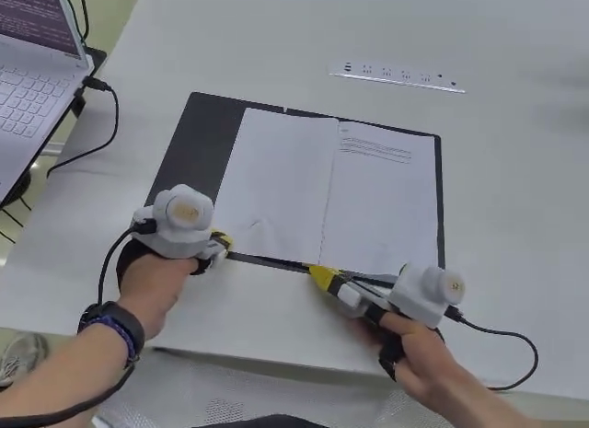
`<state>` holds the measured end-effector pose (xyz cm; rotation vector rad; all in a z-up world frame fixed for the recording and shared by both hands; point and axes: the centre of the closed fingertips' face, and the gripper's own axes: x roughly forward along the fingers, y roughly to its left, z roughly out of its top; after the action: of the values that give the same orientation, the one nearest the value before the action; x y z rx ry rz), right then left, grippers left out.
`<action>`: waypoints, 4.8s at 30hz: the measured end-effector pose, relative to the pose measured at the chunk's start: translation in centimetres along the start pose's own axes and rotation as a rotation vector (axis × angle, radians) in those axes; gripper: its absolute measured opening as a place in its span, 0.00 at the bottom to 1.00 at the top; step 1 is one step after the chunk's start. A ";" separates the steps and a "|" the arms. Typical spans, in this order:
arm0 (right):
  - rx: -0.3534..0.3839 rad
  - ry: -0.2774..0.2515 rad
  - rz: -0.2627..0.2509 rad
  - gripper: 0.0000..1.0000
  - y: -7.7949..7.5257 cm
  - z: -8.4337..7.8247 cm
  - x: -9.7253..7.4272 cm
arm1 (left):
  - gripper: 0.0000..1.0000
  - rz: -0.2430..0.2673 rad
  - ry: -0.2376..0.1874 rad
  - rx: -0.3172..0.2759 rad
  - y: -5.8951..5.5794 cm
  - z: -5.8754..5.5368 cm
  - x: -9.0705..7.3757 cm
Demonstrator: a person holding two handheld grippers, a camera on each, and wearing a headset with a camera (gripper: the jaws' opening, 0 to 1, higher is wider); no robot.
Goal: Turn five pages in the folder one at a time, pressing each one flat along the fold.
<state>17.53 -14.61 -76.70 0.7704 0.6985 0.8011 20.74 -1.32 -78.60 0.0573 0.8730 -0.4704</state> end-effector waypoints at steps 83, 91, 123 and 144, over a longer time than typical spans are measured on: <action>-0.451 -0.030 -0.325 0.59 -2.0 6.8 -16.6 | 0.59 -0.020 -0.120 0.048 -6.7 1.7 -8.1; -0.447 -0.028 -0.323 0.60 -2.1 6.9 -16.7 | 0.61 -0.056 -0.098 0.086 -8.1 2.2 -7.1; -0.440 -0.048 -0.339 0.62 -3.3 8.4 -18.1 | 0.69 -0.296 -0.120 0.279 -15.8 8.2 -0.9; -0.405 -0.046 -0.350 0.62 -4.3 8.7 -18.3 | 0.67 -0.431 -0.092 0.352 -23.8 10.2 5.0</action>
<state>16.57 -34.53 -71.03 0.2873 0.5829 0.5753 20.81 -26.95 -72.37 0.1704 0.7027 -1.0206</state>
